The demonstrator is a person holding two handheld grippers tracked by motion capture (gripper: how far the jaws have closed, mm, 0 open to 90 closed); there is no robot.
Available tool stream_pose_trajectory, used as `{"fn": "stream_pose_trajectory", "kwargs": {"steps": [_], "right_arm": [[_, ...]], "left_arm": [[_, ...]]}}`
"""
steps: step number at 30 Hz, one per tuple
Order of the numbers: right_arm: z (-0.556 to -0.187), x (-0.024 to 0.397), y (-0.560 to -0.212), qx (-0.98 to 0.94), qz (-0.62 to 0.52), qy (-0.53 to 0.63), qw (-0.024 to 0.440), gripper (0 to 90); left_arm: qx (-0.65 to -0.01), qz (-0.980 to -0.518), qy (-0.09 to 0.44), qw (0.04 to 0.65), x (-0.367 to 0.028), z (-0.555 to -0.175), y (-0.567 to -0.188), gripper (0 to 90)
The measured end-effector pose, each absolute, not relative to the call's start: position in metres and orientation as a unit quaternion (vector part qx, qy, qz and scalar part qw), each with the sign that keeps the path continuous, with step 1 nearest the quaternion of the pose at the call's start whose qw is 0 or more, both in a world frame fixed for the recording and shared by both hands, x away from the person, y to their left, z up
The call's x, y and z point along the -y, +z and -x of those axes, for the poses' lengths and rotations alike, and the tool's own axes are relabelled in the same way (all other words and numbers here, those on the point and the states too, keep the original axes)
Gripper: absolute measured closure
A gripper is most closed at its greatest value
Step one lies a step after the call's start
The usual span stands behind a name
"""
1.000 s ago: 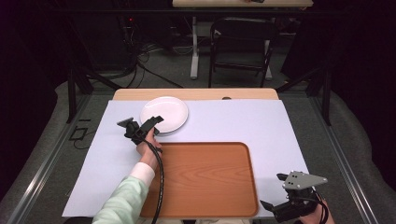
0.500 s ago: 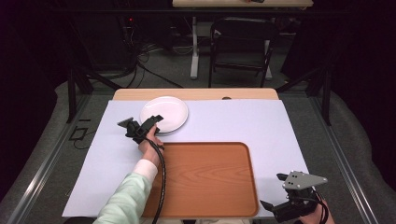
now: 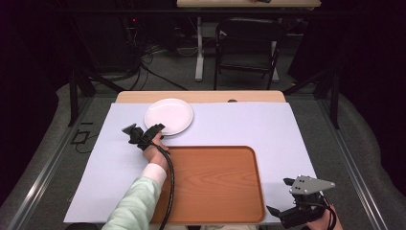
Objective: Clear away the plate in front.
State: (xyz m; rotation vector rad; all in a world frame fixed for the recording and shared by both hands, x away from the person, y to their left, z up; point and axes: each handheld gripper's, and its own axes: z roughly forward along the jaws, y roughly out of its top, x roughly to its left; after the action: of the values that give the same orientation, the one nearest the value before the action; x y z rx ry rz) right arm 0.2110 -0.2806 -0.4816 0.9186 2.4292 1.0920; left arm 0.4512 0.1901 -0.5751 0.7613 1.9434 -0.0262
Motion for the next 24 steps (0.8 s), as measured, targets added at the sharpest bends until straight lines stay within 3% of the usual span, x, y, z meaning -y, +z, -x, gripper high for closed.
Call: {"fn": "stream_pose_trajectory", "kwargs": {"steps": [15,24], "right_arm": [[-0.2112,0.2803,-0.4817,-0.851,-0.322,0.383,0.160,0.0],[-0.2116,0.2804,-0.4818,-0.851,-0.321,0.383,0.159,0.0]], "left_arm": [[-0.815,-0.319,0.020,0.484,-0.1866,-0.4538,-0.5795,76.2],[-0.802,-0.331,0.018,0.497,-0.1903,-0.4540,-0.5819,78.3]]}}
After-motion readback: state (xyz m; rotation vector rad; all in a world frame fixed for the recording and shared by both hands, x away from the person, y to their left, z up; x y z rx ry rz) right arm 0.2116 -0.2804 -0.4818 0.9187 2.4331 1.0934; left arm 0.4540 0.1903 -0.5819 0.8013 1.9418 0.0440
